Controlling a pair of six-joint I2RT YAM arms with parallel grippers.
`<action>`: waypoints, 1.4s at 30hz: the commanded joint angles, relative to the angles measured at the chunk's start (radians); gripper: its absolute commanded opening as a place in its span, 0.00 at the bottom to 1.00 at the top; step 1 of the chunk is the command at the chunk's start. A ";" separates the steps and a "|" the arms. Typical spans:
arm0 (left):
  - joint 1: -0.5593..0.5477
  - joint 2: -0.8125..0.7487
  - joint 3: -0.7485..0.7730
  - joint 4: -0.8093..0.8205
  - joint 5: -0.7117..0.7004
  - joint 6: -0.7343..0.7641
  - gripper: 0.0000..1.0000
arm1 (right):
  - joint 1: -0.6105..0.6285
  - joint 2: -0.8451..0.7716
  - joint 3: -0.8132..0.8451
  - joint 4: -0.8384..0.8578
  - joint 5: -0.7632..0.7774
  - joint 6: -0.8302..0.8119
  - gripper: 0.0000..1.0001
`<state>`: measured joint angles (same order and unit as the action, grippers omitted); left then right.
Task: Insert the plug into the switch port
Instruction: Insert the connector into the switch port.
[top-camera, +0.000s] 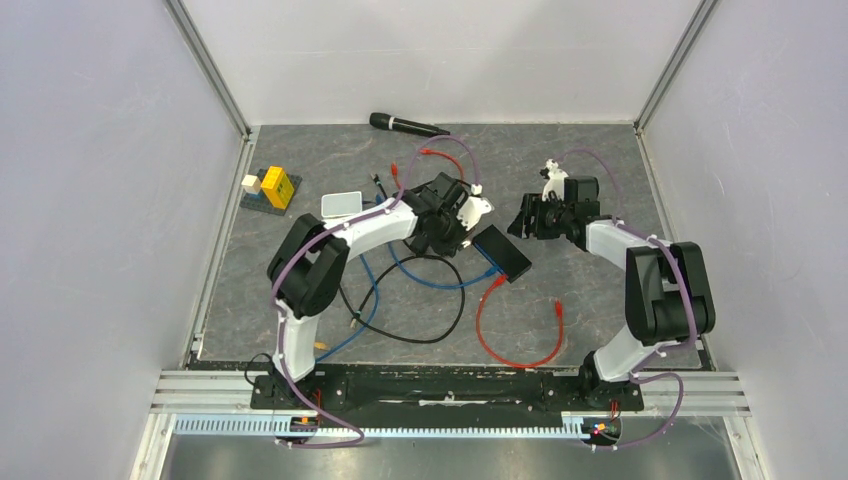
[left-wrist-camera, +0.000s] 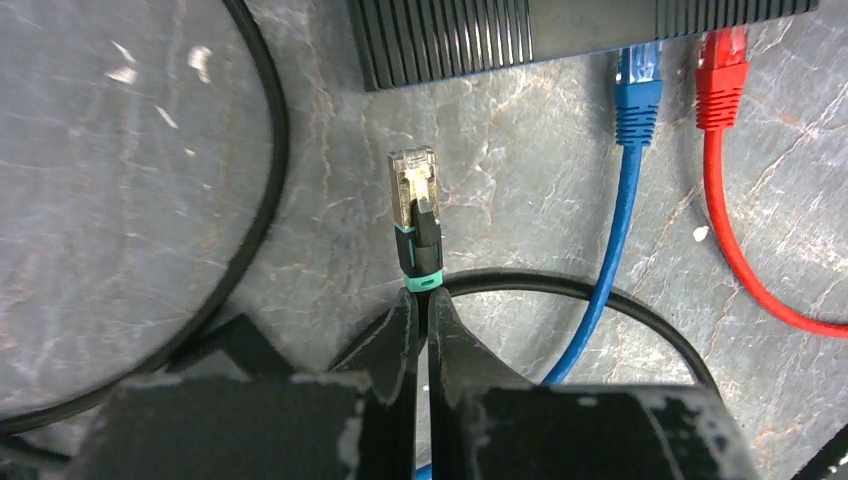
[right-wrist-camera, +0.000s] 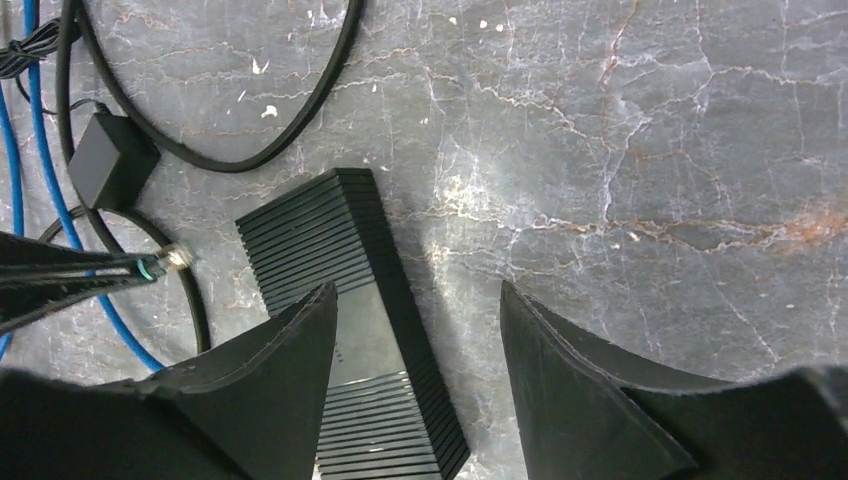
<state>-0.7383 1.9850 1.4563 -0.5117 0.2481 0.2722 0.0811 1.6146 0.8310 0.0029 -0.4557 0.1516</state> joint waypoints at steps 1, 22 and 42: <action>-0.032 0.031 0.024 -0.083 0.007 -0.114 0.02 | -0.005 0.032 0.067 0.009 0.008 -0.056 0.62; -0.081 0.080 0.027 0.000 0.063 -0.261 0.02 | -0.004 0.134 0.034 0.051 -0.165 -0.022 0.55; -0.095 0.115 0.044 0.103 -0.001 -0.340 0.02 | -0.005 0.178 0.026 0.064 -0.209 -0.026 0.51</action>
<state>-0.8268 2.0789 1.4750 -0.4614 0.2707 -0.0147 0.0803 1.7687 0.8524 0.0509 -0.6449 0.1299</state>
